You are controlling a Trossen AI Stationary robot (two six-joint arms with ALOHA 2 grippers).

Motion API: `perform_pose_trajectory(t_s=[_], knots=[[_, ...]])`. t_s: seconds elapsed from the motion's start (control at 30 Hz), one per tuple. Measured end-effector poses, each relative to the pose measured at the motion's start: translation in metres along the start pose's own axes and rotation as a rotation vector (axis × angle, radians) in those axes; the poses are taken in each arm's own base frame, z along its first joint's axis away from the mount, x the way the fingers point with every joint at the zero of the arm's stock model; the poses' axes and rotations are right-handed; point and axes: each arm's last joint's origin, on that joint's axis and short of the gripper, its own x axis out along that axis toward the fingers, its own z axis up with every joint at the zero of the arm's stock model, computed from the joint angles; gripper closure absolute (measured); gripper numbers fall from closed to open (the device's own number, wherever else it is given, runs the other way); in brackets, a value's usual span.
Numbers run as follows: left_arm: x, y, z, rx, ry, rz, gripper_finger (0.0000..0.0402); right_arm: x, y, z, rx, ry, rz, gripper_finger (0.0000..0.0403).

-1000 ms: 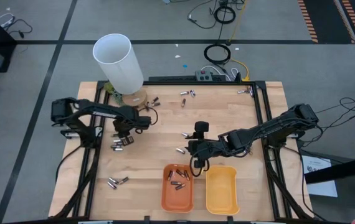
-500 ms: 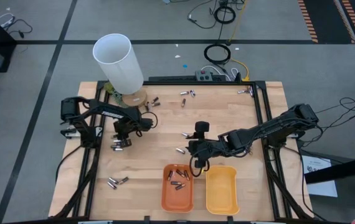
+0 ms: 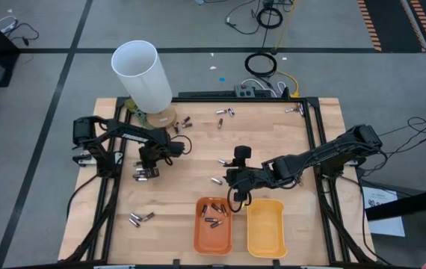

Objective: Sort batteries

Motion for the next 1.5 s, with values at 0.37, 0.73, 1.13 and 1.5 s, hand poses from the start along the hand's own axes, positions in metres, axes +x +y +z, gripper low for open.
perform_pose_trajectory(t_s=[0.37,0.73,1.13,1.5], knots=[[0.02,0.011,-0.008,-0.061,0.056,-0.061,0.0281,0.0,0.0,0.0,0.0,0.0,0.0,0.0232],[0.022,0.012,-0.008,-0.058,0.053,-0.095,0.0327,0.0,0.0,0.0,0.001,0.0,0.0,0.0232],[0.017,0.012,-0.005,-0.053,0.009,-0.096,0.0351,0.0,0.0,0.0,0.001,0.0,0.0,0.0232],[-0.021,0.011,-0.01,-0.026,-0.25,-0.118,0.0351,0.0,0.0,0.0,0.005,0.0,0.0,0.0232]])
